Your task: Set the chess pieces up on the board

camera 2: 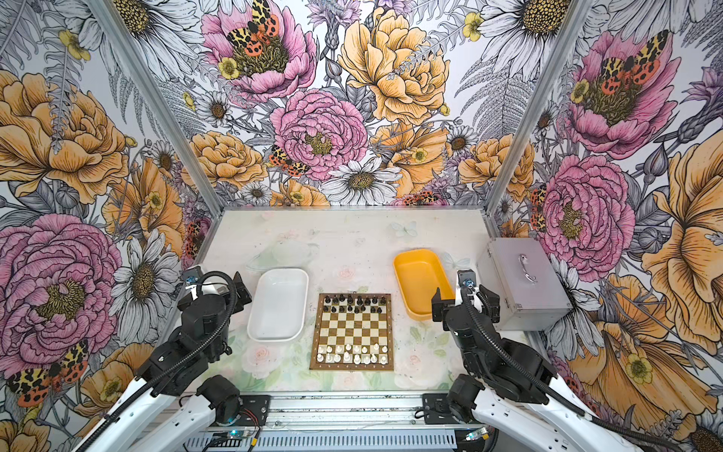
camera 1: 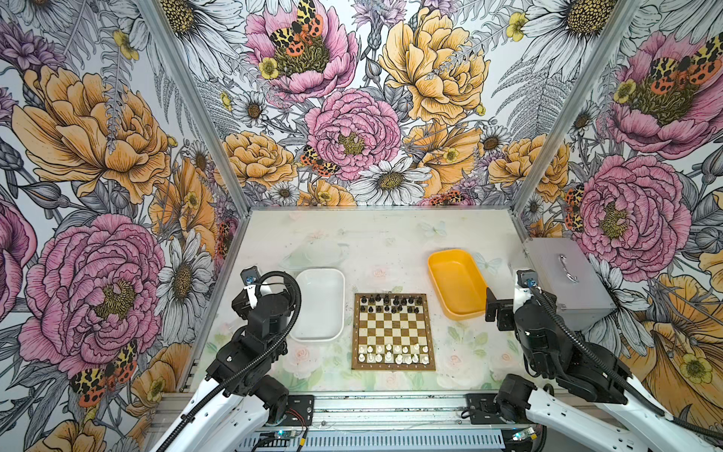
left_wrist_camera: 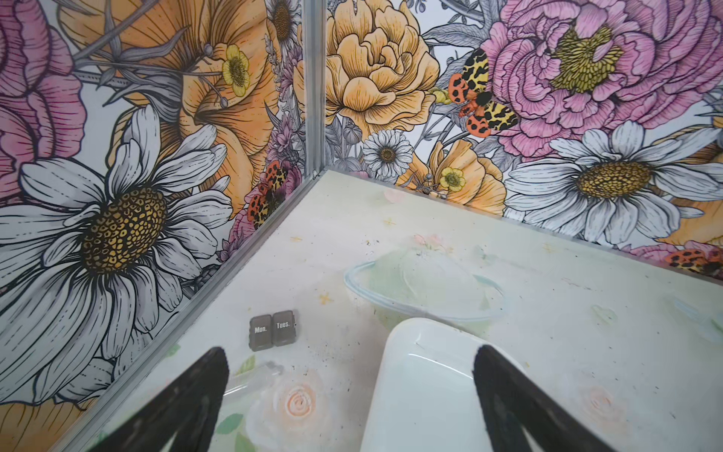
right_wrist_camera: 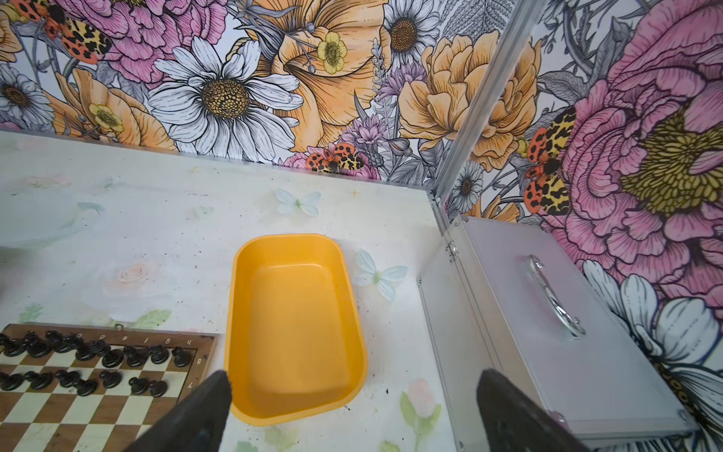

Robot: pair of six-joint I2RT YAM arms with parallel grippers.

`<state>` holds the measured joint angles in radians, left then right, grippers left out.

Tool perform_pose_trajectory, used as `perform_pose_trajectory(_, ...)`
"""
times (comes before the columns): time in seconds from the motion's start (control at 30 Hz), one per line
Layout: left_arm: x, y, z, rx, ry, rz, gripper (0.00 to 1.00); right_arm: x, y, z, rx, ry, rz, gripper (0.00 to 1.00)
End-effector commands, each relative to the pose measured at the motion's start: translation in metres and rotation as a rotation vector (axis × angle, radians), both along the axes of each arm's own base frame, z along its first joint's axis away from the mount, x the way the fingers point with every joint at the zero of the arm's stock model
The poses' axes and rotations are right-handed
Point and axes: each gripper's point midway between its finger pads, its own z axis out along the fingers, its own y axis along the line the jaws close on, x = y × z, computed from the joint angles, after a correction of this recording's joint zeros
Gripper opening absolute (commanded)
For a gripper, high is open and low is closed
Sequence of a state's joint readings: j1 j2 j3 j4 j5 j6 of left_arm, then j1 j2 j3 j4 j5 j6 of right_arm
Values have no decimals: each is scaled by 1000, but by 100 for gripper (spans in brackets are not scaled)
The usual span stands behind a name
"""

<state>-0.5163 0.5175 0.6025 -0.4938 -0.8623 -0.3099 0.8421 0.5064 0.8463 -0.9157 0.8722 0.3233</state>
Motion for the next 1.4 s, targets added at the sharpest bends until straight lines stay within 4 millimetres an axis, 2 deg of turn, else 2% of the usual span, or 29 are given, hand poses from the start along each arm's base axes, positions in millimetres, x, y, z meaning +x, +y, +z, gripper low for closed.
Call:
perform_pose_trajectory(0.0, 14, -1, 0, -17, -55, -24, 99, 11, 4, 7, -20, -38, -23, 100)
perform_pose_trajectory(0.13, 24, 7, -14, -26, -79, -4, 99, 24, 10, -10, -50, -70, -32, 100)
perform_pose_trajectory(0.2, 28, 15, -18, -25, -88, 29, 99, 32, 6, -21, -71, -96, -54, 100)
perform_pose_trajectory(0.23, 31, 17, -21, -19, -88, 38, 99, 36, 5, -20, -75, -112, -54, 100)
perform_pose_trajectory(0.3, 37, 18, -28, -7, -92, 31, 99, 43, -10, -21, -74, -160, -131, 100)
perform_pose_trajectory(0.4, 46, 22, -40, -8, -88, 36, 99, 58, -27, -44, -15, -146, -202, 100)
perform_pose_trajectory(0.47, 54, 24, -50, -16, -92, 32, 99, 71, -35, -68, -5, -129, -237, 100)
perform_pose_trajectory(0.53, 63, 25, -60, -29, -95, 33, 99, 88, -31, -83, 31, -160, -221, 100)
perform_pose_trajectory(0.73, 81, 40, -85, -37, -61, 55, 99, 123, -43, -129, 41, -136, -263, 100)
perform_pose_trajectory(0.83, 84, 47, -84, -21, -98, 69, 99, 136, -45, -132, 40, -153, -247, 100)
perform_pose_trajectory(0.97, 98, 55, -82, -26, -157, 43, 99, 153, -54, -132, 59, -180, -226, 100)
perform_pose_trajectory(1.1, 113, 53, -98, -11, -152, -1, 99, 169, -65, -132, 93, -206, -213, 100)
perform_pose_trajectory(1.2, 118, 51, -96, 18, -172, -18, 99, 180, -58, -146, 121, -198, -157, 100)
perform_pose_trajectory(1.27, 119, 48, -103, 24, -185, -29, 99, 183, -54, -157, 122, -194, -134, 100)
perform_pose_trajectory(1.37, 123, 38, -107, 48, -184, -80, 99, 188, -46, -160, 120, -172, -83, 100)
